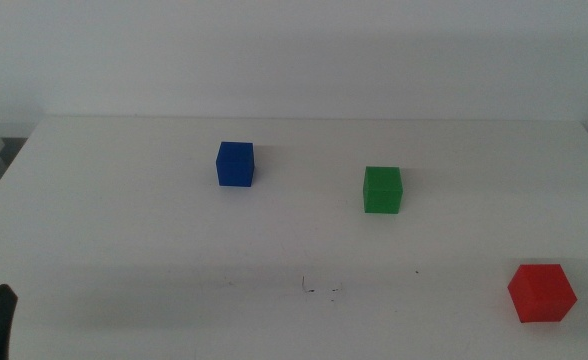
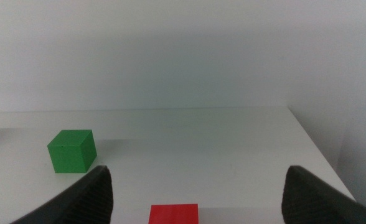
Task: Stack red cubes first, then green, then blue cubes in a specific spot.
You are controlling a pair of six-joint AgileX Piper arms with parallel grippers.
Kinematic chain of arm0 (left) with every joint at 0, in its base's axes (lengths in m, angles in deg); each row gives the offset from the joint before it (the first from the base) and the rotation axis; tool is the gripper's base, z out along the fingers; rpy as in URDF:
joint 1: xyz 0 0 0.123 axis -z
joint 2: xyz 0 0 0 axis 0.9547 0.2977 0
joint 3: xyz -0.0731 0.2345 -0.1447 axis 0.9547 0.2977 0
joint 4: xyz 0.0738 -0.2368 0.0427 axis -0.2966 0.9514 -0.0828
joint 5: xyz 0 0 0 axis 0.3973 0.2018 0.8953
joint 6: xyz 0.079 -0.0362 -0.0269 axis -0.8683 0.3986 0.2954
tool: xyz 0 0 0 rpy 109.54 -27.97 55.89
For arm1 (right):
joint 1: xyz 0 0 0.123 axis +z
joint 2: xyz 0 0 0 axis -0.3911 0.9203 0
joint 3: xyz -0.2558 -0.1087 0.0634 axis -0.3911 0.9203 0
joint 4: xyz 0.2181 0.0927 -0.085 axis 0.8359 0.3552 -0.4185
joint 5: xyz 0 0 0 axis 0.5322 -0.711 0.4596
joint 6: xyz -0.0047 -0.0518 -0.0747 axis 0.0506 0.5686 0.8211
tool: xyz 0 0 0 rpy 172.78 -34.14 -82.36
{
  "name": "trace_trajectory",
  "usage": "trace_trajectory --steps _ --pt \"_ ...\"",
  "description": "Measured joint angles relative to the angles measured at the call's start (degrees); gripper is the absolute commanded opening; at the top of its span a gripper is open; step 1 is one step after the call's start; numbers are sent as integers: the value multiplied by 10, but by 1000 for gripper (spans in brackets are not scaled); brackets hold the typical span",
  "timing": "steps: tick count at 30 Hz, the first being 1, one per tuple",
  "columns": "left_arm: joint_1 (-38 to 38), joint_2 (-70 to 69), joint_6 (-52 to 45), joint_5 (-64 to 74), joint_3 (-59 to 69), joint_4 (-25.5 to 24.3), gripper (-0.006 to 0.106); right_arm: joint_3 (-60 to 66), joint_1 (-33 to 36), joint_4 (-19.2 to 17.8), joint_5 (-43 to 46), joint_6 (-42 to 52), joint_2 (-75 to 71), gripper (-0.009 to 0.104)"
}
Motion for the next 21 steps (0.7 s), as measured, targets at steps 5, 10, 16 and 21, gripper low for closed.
trace_trajectory --steps 5,10,16,21 --pt "0 0 0 0 0 0 94 -8 0 0 -5 -19 0 93" --pt "0 0 0 0 0 0 94 -106 0 0 -42 -67 71 93" --pt "0 0 0 0 0 0 94 -292 0 24 -279 -80 251 93" --pt "0 0 0 0 0 0 94 -381 0 25 -423 -72 355 93"
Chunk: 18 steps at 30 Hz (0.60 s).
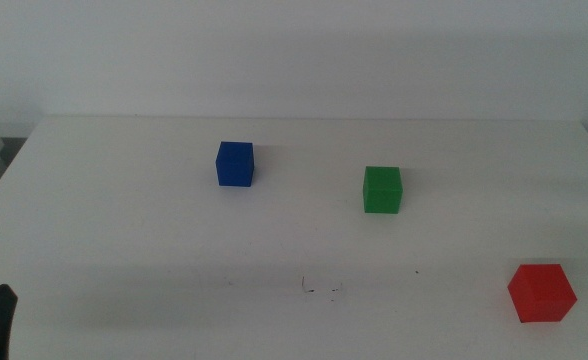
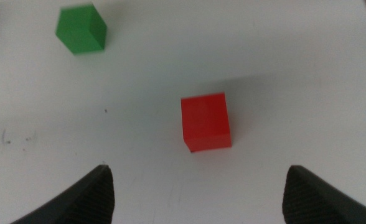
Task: Stack red cubes first, then green, then blue cubes in a specific spot.
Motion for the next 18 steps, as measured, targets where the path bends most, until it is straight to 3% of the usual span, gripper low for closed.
trace_trajectory --steps 12,18 --pt "0 0 0 0 0 0 94 -13 0 20 3 2 46 93" --pt "0 0 0 0 0 0 94 -35 0 31 4 53 79 93"
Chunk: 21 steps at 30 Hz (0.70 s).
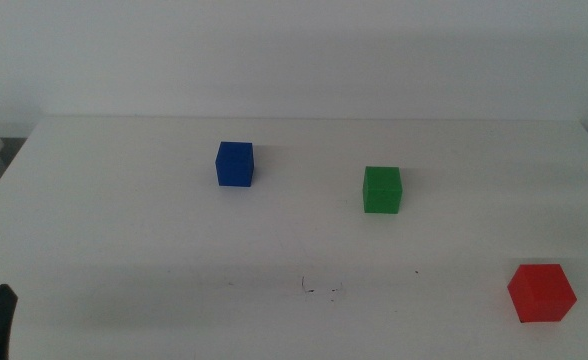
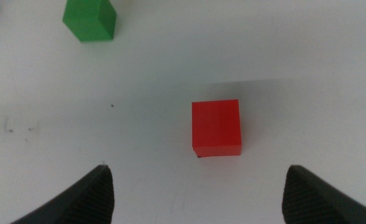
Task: Stack red cubes first, then green, then blue cubes in a specific spot.
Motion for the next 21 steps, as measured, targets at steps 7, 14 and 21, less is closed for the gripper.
trace_trajectory --steps 7,14,21 --pt "0 0 0 0 0 0 94 -51 0 -8 -3 24 133 93" --pt "0 0 0 0 0 0 94 -90 43 -59 -4 10 276 93" --pt "0 0 0 0 0 0 94 -116 62 -91 1 -17 387 93"
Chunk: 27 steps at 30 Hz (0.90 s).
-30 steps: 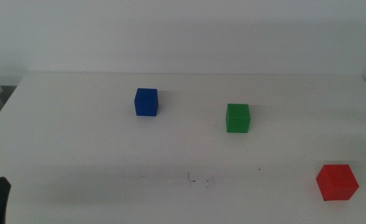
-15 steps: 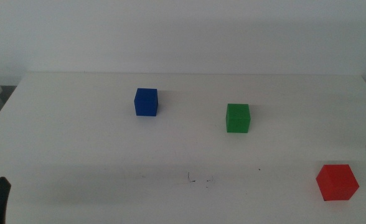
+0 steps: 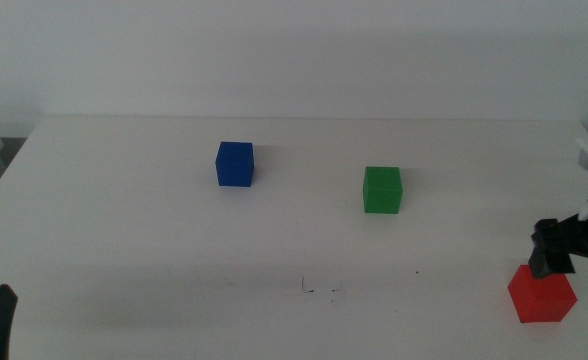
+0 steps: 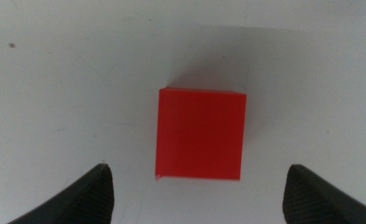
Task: Stack red cubes first, then green, then blue cubes in a specific spot.
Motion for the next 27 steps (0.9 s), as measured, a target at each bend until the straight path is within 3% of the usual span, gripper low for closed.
trace_trajectory --steps 19,22,27 --pt "0 0 0 0 0 0 94 -2 1 -17 67 -3 133 90" --pt "0 0 0 0 0 0 94 -2 1 -24 71 -3 146 78" --pt "0 0 0 0 0 0 94 -2 1 -35 74 -3 151 36"
